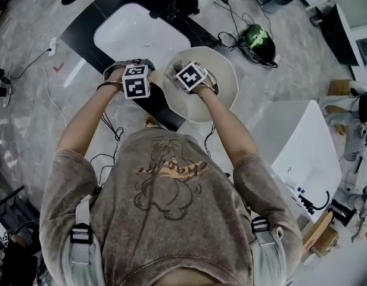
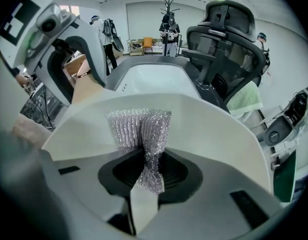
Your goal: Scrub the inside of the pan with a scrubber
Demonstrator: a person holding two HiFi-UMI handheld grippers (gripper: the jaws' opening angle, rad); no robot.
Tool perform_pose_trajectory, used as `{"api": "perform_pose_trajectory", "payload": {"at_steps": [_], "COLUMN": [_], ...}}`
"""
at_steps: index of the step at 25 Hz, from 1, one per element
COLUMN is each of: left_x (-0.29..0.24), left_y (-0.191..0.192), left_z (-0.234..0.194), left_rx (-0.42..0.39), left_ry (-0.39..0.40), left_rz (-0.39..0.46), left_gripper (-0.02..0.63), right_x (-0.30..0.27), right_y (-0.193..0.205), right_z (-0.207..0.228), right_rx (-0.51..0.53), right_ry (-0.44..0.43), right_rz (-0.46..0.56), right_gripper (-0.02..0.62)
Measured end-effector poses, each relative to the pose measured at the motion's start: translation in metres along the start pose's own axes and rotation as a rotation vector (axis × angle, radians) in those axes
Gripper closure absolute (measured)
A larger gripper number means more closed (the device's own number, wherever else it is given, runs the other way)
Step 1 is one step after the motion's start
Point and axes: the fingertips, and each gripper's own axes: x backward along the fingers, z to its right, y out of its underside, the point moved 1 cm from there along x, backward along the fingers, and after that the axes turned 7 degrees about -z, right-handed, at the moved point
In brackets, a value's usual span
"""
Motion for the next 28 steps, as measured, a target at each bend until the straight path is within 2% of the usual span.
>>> {"api": "perform_pose_trajectory", "payload": {"at_steps": [8, 14, 20, 24, 28], "left_x": [0.000, 0.002, 0.000, 0.002, 0.003], "left_y": [0.000, -0.001, 0.001, 0.000, 0.000], "left_z": [0.001, 0.001, 0.002, 0.002, 0.002], "left_rx": [0.002, 0.010, 0.016, 0.023, 0.027], "left_ry": [-0.003, -0.005, -0.006, -0.009, -0.003], "left_rz": [0.015, 0.023, 0.025, 0.022, 0.021], "left_gripper": [0.370, 0.370, 0.370, 0.370, 0.370], "right_x": [-0.011, -0.011, -0.011, -0.001, -0.007], "right_y": [-0.006, 0.007, 0.040, 0.074, 0.077], "right_z": [0.042, 0.066, 0.087, 0.102, 0.096], "right_rx": [-0.062, -0.052, -0.085, -0.138, -0.101], "right_ry": [0.118, 0.178, 0.189, 0.225, 0.178], "right_rz": [0.090, 0.077, -0.018, -0.148, -0.163], "right_gripper": [0.495, 0.500, 0.503, 0.505, 0.508]}}
